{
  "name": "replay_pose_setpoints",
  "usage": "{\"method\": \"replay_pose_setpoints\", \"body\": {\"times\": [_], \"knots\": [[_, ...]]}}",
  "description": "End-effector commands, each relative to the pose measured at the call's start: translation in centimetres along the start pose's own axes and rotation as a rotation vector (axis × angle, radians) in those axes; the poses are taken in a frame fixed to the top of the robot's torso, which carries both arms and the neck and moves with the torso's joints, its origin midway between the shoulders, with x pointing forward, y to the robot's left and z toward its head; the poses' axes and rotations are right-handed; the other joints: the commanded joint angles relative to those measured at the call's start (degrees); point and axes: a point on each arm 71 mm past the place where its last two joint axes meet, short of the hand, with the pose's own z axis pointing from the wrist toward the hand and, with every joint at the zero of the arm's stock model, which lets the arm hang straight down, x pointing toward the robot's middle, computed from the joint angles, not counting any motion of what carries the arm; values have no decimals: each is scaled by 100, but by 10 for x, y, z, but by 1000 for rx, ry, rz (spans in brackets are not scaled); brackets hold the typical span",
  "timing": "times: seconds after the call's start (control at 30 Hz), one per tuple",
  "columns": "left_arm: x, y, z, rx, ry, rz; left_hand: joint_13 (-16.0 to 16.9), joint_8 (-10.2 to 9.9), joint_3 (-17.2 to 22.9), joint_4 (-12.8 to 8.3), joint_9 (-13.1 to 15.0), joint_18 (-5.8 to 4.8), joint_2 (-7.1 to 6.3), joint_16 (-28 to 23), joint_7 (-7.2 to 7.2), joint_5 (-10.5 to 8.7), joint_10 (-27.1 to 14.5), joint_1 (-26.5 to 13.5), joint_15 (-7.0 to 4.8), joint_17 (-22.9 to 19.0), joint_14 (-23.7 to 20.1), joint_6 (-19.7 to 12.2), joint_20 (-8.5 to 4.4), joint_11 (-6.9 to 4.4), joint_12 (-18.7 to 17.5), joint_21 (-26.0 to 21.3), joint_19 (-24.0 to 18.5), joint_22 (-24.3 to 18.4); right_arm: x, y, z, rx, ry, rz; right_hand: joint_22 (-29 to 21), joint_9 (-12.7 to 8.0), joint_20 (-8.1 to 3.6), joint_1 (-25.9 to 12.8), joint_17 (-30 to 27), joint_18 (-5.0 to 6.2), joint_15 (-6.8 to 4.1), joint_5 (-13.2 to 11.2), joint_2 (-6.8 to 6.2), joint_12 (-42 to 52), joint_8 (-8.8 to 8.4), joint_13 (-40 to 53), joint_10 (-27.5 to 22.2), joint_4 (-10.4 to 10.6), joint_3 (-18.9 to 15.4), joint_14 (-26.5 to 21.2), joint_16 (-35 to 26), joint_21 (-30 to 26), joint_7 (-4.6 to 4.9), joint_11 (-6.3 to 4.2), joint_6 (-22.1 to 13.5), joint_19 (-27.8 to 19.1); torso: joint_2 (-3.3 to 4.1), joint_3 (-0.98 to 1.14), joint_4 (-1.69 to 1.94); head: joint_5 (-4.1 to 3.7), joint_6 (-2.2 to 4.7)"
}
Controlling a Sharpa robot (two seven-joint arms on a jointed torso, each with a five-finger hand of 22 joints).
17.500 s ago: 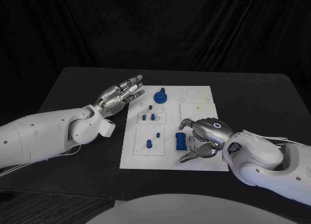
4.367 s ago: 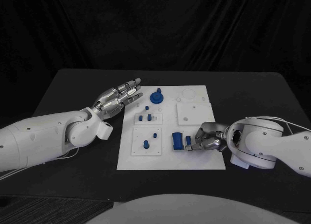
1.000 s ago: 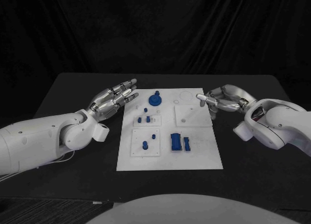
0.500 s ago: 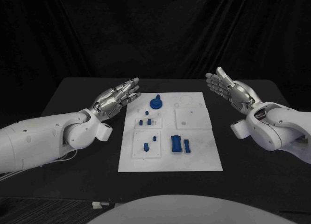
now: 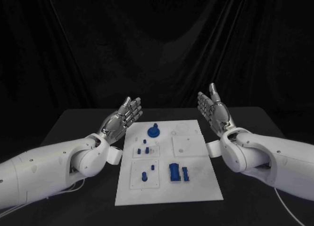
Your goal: Assemble the parts on the task board
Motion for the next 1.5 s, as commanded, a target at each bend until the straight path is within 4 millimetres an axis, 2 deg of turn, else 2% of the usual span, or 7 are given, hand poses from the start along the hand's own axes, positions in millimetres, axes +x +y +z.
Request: {"method": "replay_pose_setpoints", "body": {"times": [0.03,0.07,0.23,0.3,1.07,1.17,1.5], "knots": [[-2,1,4,-30,-194,81,-6,-49,206,-259,-11,-188,-574,-21,-12,-244,-13,-1136,-59,-7,-2,-561,-163,-54,-20,-34,-3,-8,-7,-5,1,10,-186,75,-5,-5,0,-35,-5,-41,0,-20,7,-20,-20,-5,-25,-15,-1,-29,-20,-20,2,-6,-21,-31,-156,16,-34,-53,305],[0,1,5,-32,-217,88,-6,-49,220,-284,-11,-613,-574,-21,-12,-266,-13,-1227,-59,-7,-2,-561,-163,-54,-20,-34,-3,-8,-5,-6,2,13,-198,84,-5,-5,0,-35,-5,-41,0,-20,7,-20,-20,-5,-25,-15,-1,-29,-20,-20,2,-6,-21,-31,-174,18,-38,-63,359],[9,-1,11,-45,-331,118,-6,-49,630,-382,-11,-613,-574,-21,-12,-349,-13,-1613,-59,-7,-2,-561,-163,-54,-20,-34,-3,-8,-1,-9,3,21,-228,107,-5,-5,0,-35,-5,-41,0,-20,7,-20,-20,-5,-25,-15,-1,-29,-20,-20,2,-6,-21,-31,-235,24,-51,-96,546],[13,-3,14,-53,-386,130,-6,-49,630,-797,-11,-613,-574,-21,-12,-752,-13,-1808,-59,-7,-2,-561,-163,-54,-20,-34,-3,-8,-1,-9,3,21,-228,107,-5,-5,0,-35,-5,-41,0,-20,7,-20,-20,-5,-25,-15,-1,-29,-20,-20,2,-6,-21,-31,-248,26,-54,-102,585],[23,-6,18,-79,-521,155,-6,-49,630,-797,-11,-613,-574,-21,-12,-752,-13,-2798,-59,-7,-2,-561,-163,-54,-20,-34,-3,-8,-1,-9,3,21,-228,107,-5,-5,0,-35,-5,-41,0,-20,7,-20,-20,-5,-25,-15,-1,-29,-20,-20,2,-6,-21,-31,-249,26,-54,-103,590],[23,-6,18,-79,-521,155,-6,-49,630,-797,-11,-613,-574,-21,-12,-752,-13,-3471,-59,-7,-2,-561,-163,-54,-20,-34,-3,-8,-1,-9,3,21,-228,107,-5,-5,0,-35,-5,-41,0,-20,7,-20,-20,-5,-25,-15,-1,-29,-20,-20,2,-6,-21,-31,-249,26,-54,-103,590],[23,-6,18,-79,-521,155,-6,-49,630,-797,-11,-613,-574,-21,-12,-752,-13,-3471,-59,-7,-2,-561,-163,-54,-20,-34,-3,-8,-1,-9,3,21,-228,107,-5,-5,0,-35,-5,-41,0,-20,7,-20,-20,-5,-25,-15,-1,-29,-20,-20,2,-6,-21,-31,-249,26,-54,-103,590]]}}
